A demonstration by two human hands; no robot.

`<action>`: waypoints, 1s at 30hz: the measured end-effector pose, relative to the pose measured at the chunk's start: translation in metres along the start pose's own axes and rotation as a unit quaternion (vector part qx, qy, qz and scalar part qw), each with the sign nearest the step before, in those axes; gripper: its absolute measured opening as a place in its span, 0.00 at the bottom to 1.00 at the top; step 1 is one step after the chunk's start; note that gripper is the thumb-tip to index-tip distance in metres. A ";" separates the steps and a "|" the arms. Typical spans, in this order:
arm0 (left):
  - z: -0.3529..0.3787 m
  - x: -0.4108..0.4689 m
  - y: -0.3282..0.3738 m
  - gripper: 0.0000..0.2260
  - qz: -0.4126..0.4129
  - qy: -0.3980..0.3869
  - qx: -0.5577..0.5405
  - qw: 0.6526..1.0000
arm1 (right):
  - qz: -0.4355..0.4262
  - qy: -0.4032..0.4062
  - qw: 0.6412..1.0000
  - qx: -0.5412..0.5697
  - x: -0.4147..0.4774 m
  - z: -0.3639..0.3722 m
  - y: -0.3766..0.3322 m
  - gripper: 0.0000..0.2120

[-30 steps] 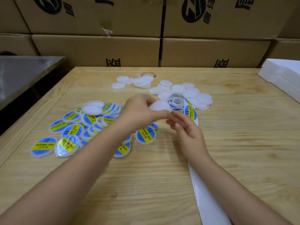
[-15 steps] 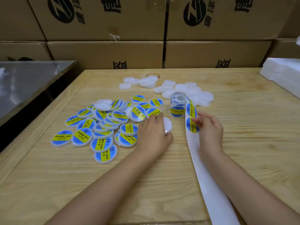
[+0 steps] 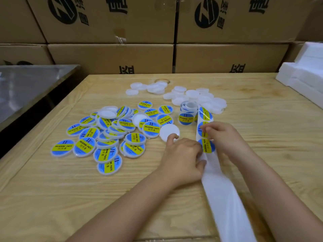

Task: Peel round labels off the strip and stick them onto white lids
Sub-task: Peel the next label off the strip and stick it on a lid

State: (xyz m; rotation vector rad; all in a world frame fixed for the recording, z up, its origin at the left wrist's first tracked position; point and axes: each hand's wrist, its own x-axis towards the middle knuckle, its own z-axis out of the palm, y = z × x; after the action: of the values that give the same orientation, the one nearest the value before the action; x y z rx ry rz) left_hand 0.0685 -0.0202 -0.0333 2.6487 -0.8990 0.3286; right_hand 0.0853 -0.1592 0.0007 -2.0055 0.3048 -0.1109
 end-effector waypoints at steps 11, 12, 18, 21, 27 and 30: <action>0.001 0.006 -0.009 0.18 -0.009 0.004 -0.127 0.992 | -0.119 -0.103 0.903 -0.400 -0.007 -0.019 0.003 0.15; 0.001 0.007 -0.009 0.21 -0.012 -0.011 -0.134 0.991 | -0.114 -0.108 0.903 -0.399 -0.008 -0.020 0.002 0.17; 0.003 0.011 -0.013 0.19 0.000 -0.033 -0.095 0.995 | -0.102 -0.088 0.902 -0.410 -0.012 -0.018 -0.006 0.13; 0.003 0.010 -0.012 0.15 -0.003 -0.019 -0.092 0.996 | -0.114 -0.078 0.896 -0.422 -0.012 -0.017 -0.006 0.13; 0.000 0.009 -0.012 0.11 -0.010 -0.024 -0.105 0.994 | -0.131 -0.070 0.894 -0.422 -0.013 -0.019 -0.007 0.04; -0.001 0.009 -0.012 0.17 -0.019 -0.041 -0.108 0.993 | -0.129 -0.101 0.886 -0.435 -0.013 -0.019 -0.007 0.11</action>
State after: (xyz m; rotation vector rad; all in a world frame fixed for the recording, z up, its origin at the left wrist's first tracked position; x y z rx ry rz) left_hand 0.0826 -0.0160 -0.0323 2.4896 -0.8567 0.1064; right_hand 0.0699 -0.1699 0.0161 -2.9210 -0.0824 0.0919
